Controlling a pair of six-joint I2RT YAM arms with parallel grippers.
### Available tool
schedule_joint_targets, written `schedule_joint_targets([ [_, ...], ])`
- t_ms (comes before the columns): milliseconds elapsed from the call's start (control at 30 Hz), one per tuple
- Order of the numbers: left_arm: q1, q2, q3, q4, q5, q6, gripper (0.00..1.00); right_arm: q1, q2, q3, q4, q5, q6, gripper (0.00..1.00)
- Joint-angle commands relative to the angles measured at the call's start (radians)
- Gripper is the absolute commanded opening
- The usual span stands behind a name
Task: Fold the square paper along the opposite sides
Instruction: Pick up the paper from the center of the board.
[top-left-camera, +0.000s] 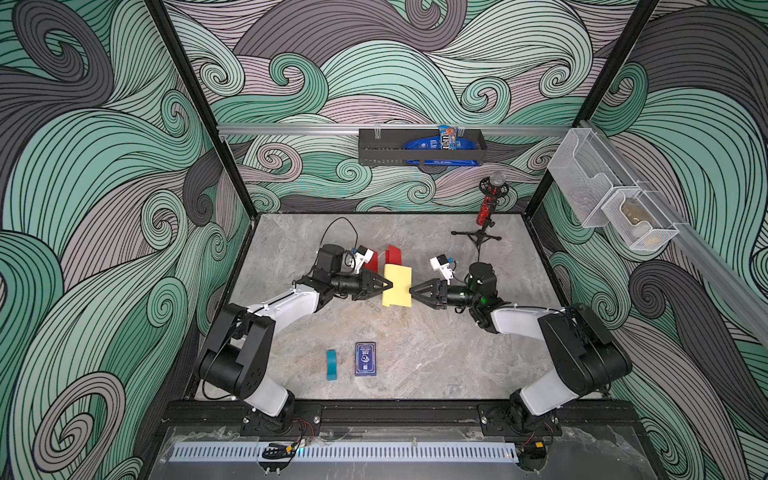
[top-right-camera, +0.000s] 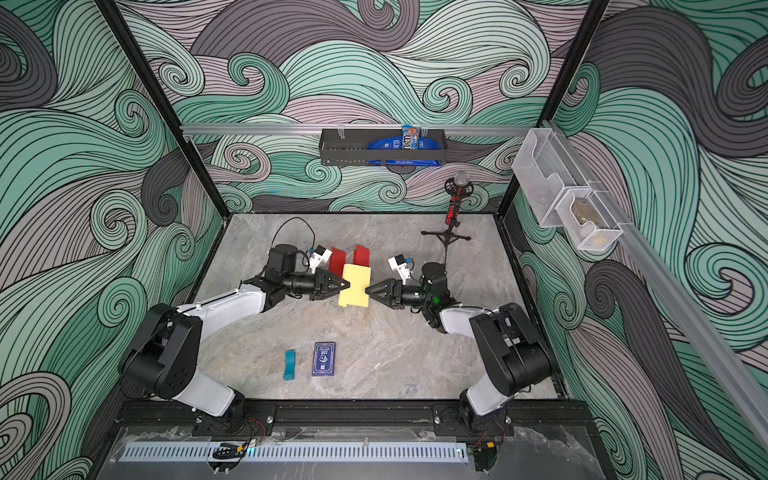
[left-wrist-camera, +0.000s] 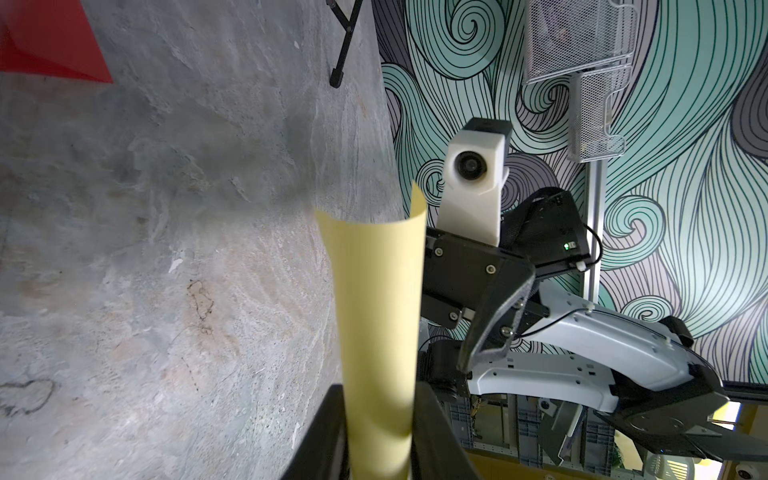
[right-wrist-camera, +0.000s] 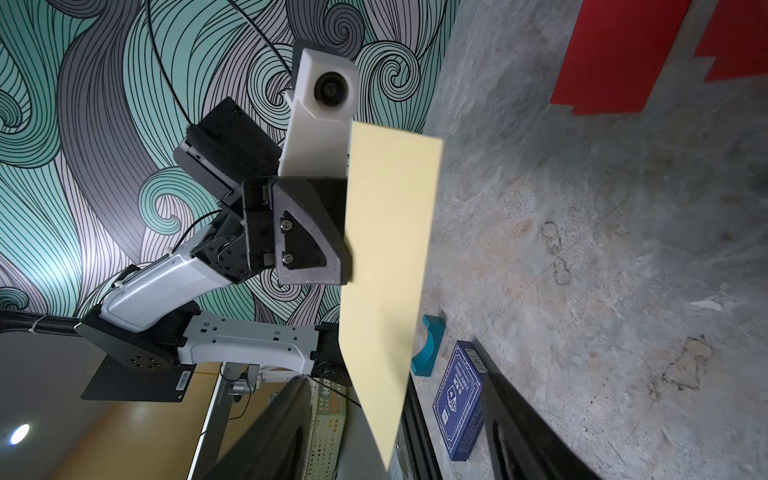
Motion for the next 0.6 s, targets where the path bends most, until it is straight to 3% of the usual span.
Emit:
schedule_joint_targets([
  [0, 0.001, -0.025, -0.014, 0.042, 0.027, -0.019, 0.28, 0.027, 0.027, 0.049, 0.061, -0.018, 0.026, 0.65],
  [133, 0.001, -0.026, -0.016, 0.045, 0.026, -0.019, 0.28, 0.057, 0.082, 0.086, 0.193, -0.024, 0.121, 0.53],
  [233, 0.001, -0.032, -0.015, 0.043, 0.026, -0.017, 0.28, 0.054, 0.116, 0.098, 0.275, -0.033, 0.181, 0.37],
  [433, 0.020, -0.041, 0.005, -0.019, 0.008, 0.033, 0.29, 0.037, 0.086, 0.105, 0.205, -0.034, 0.145, 0.08],
  [500, 0.030, -0.042, 0.020, -0.047, 0.005, 0.055, 0.35, 0.027, 0.056, 0.115, 0.126, -0.031, 0.096, 0.01],
  [567, 0.042, -0.043, 0.044, -0.091, -0.003, 0.087, 0.51, 0.019, 0.024, 0.129, 0.048, -0.032, 0.046, 0.00],
])
